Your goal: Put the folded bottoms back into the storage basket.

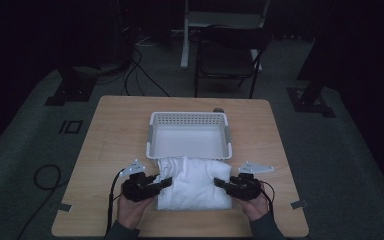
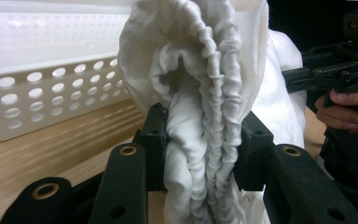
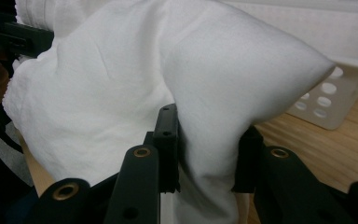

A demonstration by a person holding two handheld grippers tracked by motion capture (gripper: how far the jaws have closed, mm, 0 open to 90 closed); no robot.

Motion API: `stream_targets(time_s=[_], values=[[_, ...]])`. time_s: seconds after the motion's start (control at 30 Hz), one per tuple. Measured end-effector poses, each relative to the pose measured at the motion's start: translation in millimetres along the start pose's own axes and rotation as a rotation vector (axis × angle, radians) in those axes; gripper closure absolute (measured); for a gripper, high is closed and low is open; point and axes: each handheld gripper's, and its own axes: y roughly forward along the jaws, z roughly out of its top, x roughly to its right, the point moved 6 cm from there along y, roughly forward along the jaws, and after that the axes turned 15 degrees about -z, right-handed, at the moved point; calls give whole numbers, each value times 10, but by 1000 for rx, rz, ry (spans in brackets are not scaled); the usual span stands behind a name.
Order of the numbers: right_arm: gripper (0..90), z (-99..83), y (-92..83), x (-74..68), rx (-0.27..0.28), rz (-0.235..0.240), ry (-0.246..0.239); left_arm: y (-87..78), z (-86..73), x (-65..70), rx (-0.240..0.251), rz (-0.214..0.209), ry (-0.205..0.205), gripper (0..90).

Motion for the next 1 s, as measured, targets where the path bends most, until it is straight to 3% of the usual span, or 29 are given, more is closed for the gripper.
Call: stream_targets(time_s=[0.3, 0.77, 1.0], values=[[703, 132, -111, -49, 32, -3, -21, -80, 106, 101, 23, -4, 10, 621], [702, 487, -280, -165, 97, -8, -62, -295, 416, 272, 83, 0, 44, 622], [702, 665, -331, -196, 135, -12, -73, -373, 597, 336, 102, 17, 80, 622]])
